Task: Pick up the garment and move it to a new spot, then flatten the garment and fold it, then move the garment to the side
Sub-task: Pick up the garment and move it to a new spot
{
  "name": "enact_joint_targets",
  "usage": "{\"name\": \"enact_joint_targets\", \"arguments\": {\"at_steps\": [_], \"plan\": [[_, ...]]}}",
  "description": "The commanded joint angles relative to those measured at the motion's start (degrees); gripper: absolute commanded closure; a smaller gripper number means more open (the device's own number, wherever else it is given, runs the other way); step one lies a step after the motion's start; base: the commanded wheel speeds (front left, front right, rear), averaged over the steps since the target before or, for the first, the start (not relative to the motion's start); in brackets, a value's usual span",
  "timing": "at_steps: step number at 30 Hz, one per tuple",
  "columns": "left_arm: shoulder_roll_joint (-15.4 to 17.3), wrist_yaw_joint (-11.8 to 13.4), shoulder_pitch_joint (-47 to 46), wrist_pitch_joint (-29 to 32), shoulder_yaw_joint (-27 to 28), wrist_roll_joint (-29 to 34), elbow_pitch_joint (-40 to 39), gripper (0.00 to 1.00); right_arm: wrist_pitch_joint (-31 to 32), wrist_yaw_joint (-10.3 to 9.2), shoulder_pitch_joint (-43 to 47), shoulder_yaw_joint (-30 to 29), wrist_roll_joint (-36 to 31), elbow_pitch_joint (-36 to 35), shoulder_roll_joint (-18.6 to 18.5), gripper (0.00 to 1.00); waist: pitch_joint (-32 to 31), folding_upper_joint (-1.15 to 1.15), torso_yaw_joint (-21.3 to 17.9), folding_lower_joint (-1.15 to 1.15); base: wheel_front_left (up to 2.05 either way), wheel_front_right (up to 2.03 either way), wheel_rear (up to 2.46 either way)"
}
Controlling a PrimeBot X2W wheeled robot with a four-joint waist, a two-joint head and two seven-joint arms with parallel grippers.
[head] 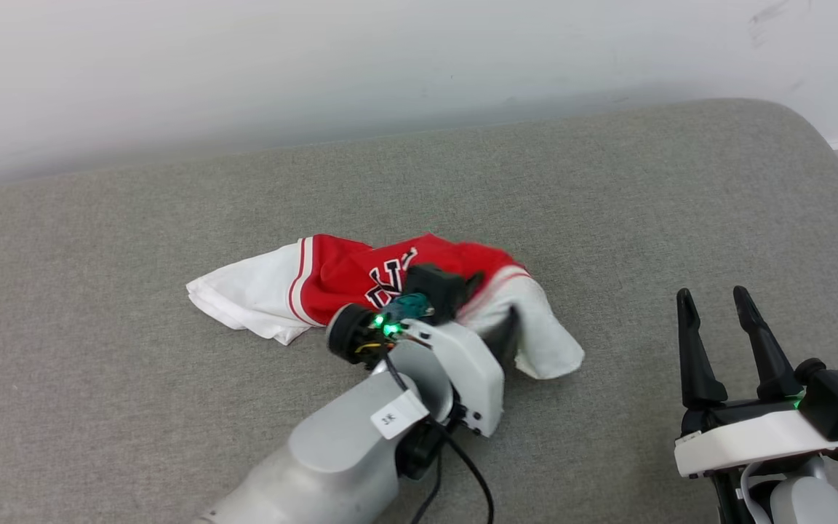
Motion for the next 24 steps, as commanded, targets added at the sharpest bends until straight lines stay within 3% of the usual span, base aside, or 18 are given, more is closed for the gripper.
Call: {"name": "enact_joint_targets", "arguments": {"at_steps": [1,8,13,17,24], "plan": [[-0.45,-0.71,-0.85,0.04,-0.32,-0.31,0.62,0.00,-0.14,-0.04,-0.02,0.18,0.39,0.08,0.09,0.00,-0.01,0.00,0.07,0.00,0.00,0.00,0.00],[-2.20,-4.28,-2.74,-2.05,-1.34,0.47,2.97,0.00,-0.14,-0.04,0.84,-0.27,0.60,0.69,0.09,0.00,-1.04,0.00,1.80,0.00,0.00,0.00,0.00],[-1.03,-4.72,-3.35,-3.22,0.81,2.01,2.62,0.00,-0.14,-0.04,1.45,-1.28,0.02,1.36,0.09,0.00,-2.84,0.00,4.16,0.00,0.00,0.00,0.00],[2.55,-3.42,-3.07,-3.54,4.73,5.14,-0.46,0.00,-0.14,-0.04,2.17,-1.83,-0.46,1.65,0.09,0.00,-4.45,0.00,6.20,0.00,0.00,0.00,0.00],[12.00,-2.39,7.68,-3.47,17.19,12.56,-13.38,0.00,-0.14,-0.04,3.45,-2.91,-0.25,1.00,0.08,0.00,-6.09,0.00,9.52,0.00,0.00,0.00,0.00]]}}
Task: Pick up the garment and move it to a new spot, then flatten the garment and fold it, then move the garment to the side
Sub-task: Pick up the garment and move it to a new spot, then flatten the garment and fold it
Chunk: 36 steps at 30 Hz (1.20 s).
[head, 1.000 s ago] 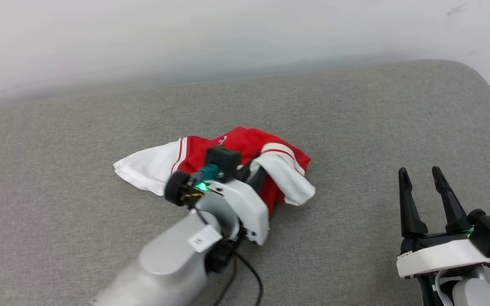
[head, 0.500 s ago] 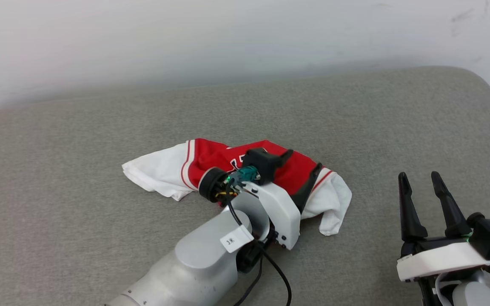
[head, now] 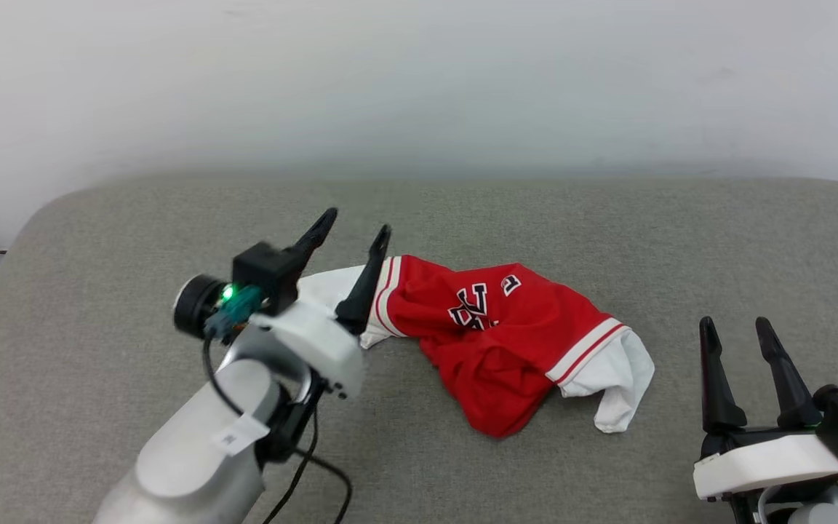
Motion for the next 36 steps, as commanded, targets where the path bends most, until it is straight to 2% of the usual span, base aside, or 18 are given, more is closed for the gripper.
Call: {"name": "enact_joint_targets", "arguments": {"at_steps": [1,5,8,12,19,22,28,35,36], "plan": [[1.02,-0.02,3.14,-0.13,1.44,1.39,-1.99,0.00,-0.14,-0.04,0.87,-0.05,-0.26,-0.36,0.06,0.00,-0.62,0.00,1.24,0.00,0.00,0.00,0.00],[3.82,0.00,11.43,-0.14,7.74,4.75,-8.14,0.00,-0.14,-0.04,1.63,-0.30,-1.15,-0.66,0.05,0.00,-1.10,0.00,2.59,0.00,0.00,0.00,0.00],[4.26,-0.08,17.82,-0.14,12.56,6.47,-11.88,0.00,-0.14,-0.04,1.86,-0.25,-1.23,-0.68,0.05,0.00,-1.47,0.00,3.04,0.00,0.00,0.00,0.00],[3.21,-0.78,25.42,-0.14,19.53,8.31,-16.29,0.00,-0.14,-0.04,2.00,0.14,-1.42,-0.89,0.05,0.00,-1.91,0.00,3.16,0.00,0.00,0.00,0.00],[-0.73,-5.20,35.51,-0.15,27.28,14.59,-22.24,0.00,-0.14,-0.04,2.77,0.52,-1.51,-1.13,0.05,0.00,-2.38,0.00,3.03,0.00,0.00,0.00,0.00],[-3.37,-6.40,38.09,-0.15,31.08,16.06,-23.13,0.00,-0.14,-0.04,2.78,0.73,-1.45,-1.04,0.05,0.00,-2.29,0.00,2.71,0.00,0.00,0.00,0.00],[-6.26,-9.71,39.23,-0.15,34.15,19.55,-22.80,0.00,-0.14,-0.04,3.16,0.81,-1.46,-0.94,0.05,0.00,-2.10,0.00,2.57,0.00,0.00,0.00,0.00],[-8.37,-11.33,38.29,-0.15,35.79,22.01,-22.07,0.00,-0.14,-0.04,3.14,1.24,-1.48,-0.03,0.05,0.00,-1.84,0.00,2.42,0.00,0.00,0.00,0.00],[-8.52,-11.51,38.29,-0.15,35.84,22.35,-21.89,0.00,-0.14,-0.04,3.27,1.12,-3.18,0.20,0.05,0.00,-1.77,0.00,2.42,0.00,0.00,0.00,0.00]]}}
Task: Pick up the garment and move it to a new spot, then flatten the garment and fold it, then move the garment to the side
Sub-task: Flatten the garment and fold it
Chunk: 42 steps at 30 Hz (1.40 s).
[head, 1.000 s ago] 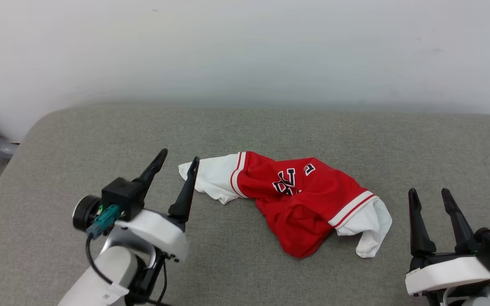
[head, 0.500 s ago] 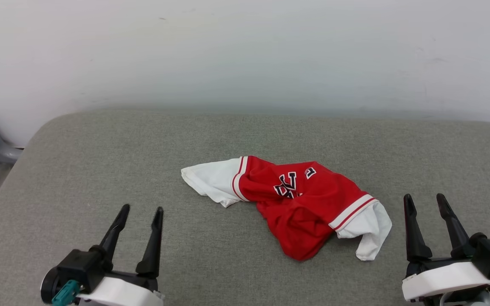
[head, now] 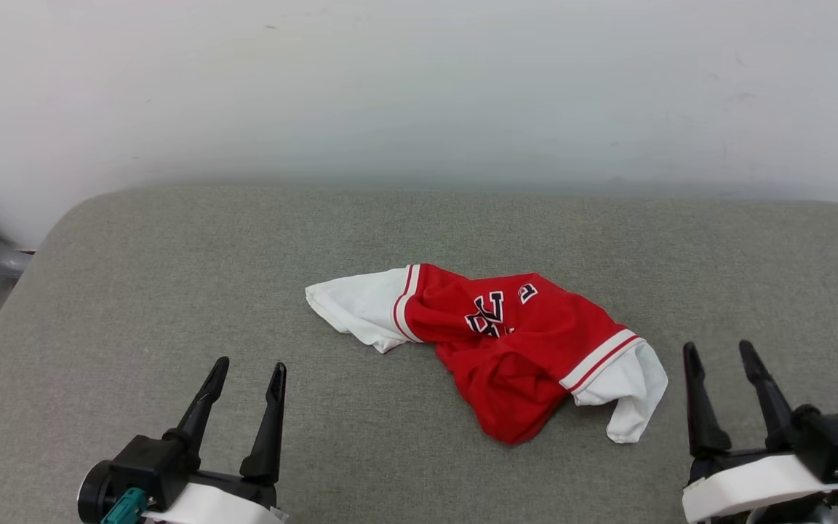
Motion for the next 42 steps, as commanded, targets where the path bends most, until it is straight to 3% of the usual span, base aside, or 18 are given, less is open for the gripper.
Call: {"name": "enact_joint_targets", "arguments": {"at_steps": [1,6,16,22,32,41,42], "plan": [[-0.37,-0.34,-0.45,-0.15,0.21,0.79,0.37,0.00,-0.14,-0.04,0.62,-0.13,-1.73,0.68,0.07,0.00,0.17,0.00,0.02,0.00,0.00,0.00,0.00],[-0.80,-0.65,-0.59,-0.15,-0.03,1.50,0.96,0.00,2.77,-0.04,-0.65,1.15,-7.32,4.15,0.08,0.00,0.72,0.00,0.49,0.00,0.00,0.00,0.00],[-1.59,-0.83,-1.48,-0.15,-0.63,1.49,1.38,0.00,39.34,-0.05,-4.32,4.07,-8.91,2.58,0.07,0.00,3.44,0.00,1.93,0.00,0.00,0.00,0.00],[-1.58,-0.85,-2.66,-0.15,-1.38,1.22,1.47,0.00,51.66,-0.05,-5.77,1.21,-8.65,-0.51,0.06,0.00,5.30,0.00,3.43,0.00,0.00,0.00,0.00],[-1.23,-0.86,-5.02,-0.15,-2.28,0.79,1.87,0.00,58.55,-0.04,-9.39,0.31,-9.14,1.52,0.04,0.00,9.19,0.00,6.38,0.00,0.00,0.00,0.00],[-1.17,-0.86,-6.32,-0.15,-2.67,0.48,1.94,0.00,58.94,-0.05,-10.73,1.65,-9.91,7.39,-1.51,0.00,11.52,0.00,7.38,0.00,0.00,0.00,0.00],[-1.17,-0.86,-6.41,-0.15,-2.63,0.50,1.92,0.00,58.90,-0.05,-10.64,1.66,-9.98,8.00,-1.67,0.51,11.66,0.00,7.36,0.00,0.00,0.00,0.00]]}}
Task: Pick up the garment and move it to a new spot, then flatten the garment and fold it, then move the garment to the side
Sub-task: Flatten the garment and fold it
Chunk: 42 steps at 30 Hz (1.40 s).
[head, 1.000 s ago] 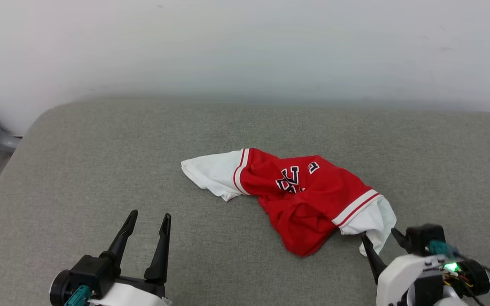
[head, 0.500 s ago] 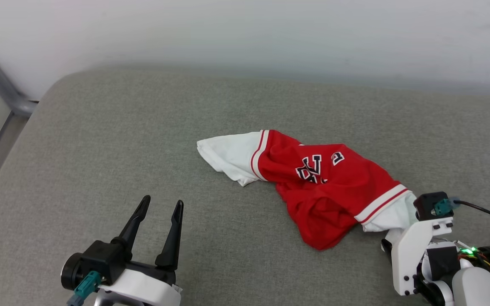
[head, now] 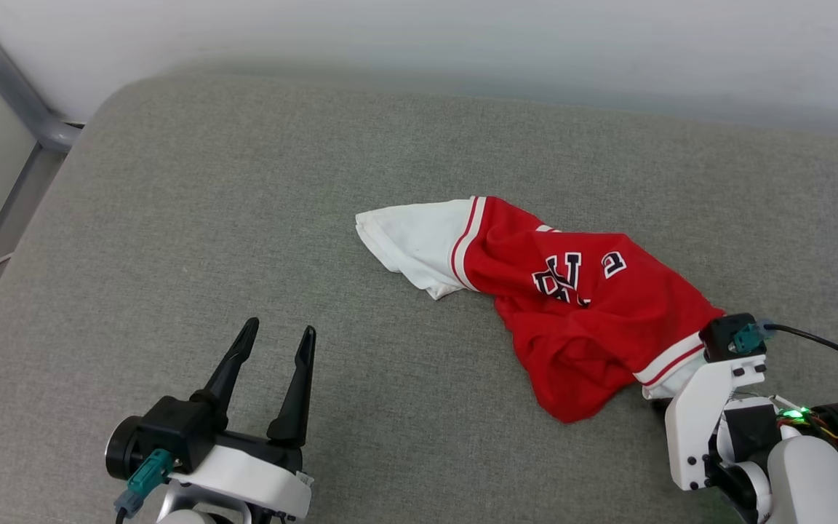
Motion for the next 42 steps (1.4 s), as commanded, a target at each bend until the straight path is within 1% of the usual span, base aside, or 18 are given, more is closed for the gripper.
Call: {"name": "enact_joint_targets", "arguments": {"at_steps": [1,5,11,17,21,24,25,28,31,32,33,36,38,42], "plan": [[0.08,-0.12,-0.83,-0.15,0.01,-0.17,-0.03,0.00,0.30,-0.06,0.79,0.33,-0.23,2.01,-0.63,1.00,0.21,0.00,-0.03,0.00,0.00,0.00,0.00],[0.05,-0.12,-0.95,-0.15,0.73,-0.28,0.23,0.00,0.21,-0.06,1.81,2.16,0.37,2.68,-3.12,1.00,0.24,0.00,-0.52,0.00,0.00,0.00,0.00],[-0.65,-0.12,-0.57,-0.15,1.22,0.25,0.20,0.00,-0.50,-0.09,2.13,3.94,1.44,-0.54,-12.47,1.00,-0.50,0.00,-1.50,0.00,0.00,0.00,0.00],[-1.09,-0.12,-0.89,-0.15,1.16,0.49,-0.10,0.00,0.58,-0.08,1.74,7.23,4.96,-3.11,-25.49,1.00,-0.29,0.00,-1.99,0.00,0.00,0.00,0.00],[-1.08,-0.11,-1.27,-0.15,0.93,0.53,-0.27,0.00,0.36,-0.08,0.55,9.13,6.55,-1.63,-33.74,1.00,0.21,0.00,-1.94,0.00,0.00,0.00,0.00],[-0.82,-0.12,-1.40,-0.15,0.62,0.34,-0.32,0.00,-1.53,-0.08,-1.12,10.23,6.41,1.14,-38.77,1.00,0.60,0.00,-1.60,0.00,0.00,0.00,0.00],[-0.71,-0.12,-1.54,-0.15,0.57,0.27,-0.34,0.00,-2.34,-0.08,-1.83,10.53,6.34,2.25,-39.80,1.00,0.79,0.00,-1.48,0.00,0.00,0.00,0.00],[-0.55,-0.11,-1.79,-0.15,0.40,0.18,-0.25,0.00,-5.28,-0.08,-4.27,10.96,5.50,6.04,-41.23,1.00,1.16,0.00,-1.20,0.00,0.00,0.00,0.00],[-0.54,-0.11,-2.07,-0.15,0.16,0.26,-0.07,0.00,-7.53,-0.08,-6.51,11.03,4.69,10.40,-40.78,1.00,1.30,0.00,-0.90,0.00,0.00,0.00,0.00],[-0.53,-0.11,-2.13,-0.15,0.15,0.26,0.00,0.00,-8.58,-0.08,-7.34,10.77,4.28,11.58,-40.30,0.55,1.27,0.00,-0.84,0.00,0.00,0.00,0.00],[-0.52,-0.11,-2.16,-0.15,0.19,0.24,0.06,0.00,-9.46,-0.08,-7.99,10.41,3.86,12.77,-39.87,0.00,1.19,0.00,-0.81,0.00,0.00,0.00,0.00],[-0.47,-0.11,-1.73,-0.15,0.48,0.27,0.27,0.00,-12.04,-0.08,-9.28,9.03,2.90,15.99,-37.76,0.00,0.58,0.00,-1.02,0.00,0.00,0.00,0.00],[-0.46,-0.11,-1.16,-0.15,0.75,0.37,0.46,0.00,-13.77,-0.08,-10.18,6.98,3.35,17.44,-35.82,0.00,-0.08,0.00,-1.35,0.00,0.00,0.00,0.00],[-0.44,-0.11,-0.25,-0.14,1.21,0.48,0.52,0.00,-18.36,-0.08,-10.95,3.92,3.78,17.93,-32.66,0.00,-1.64,0.00,-2.36,0.00,0.00,0.00,0.00]]}}
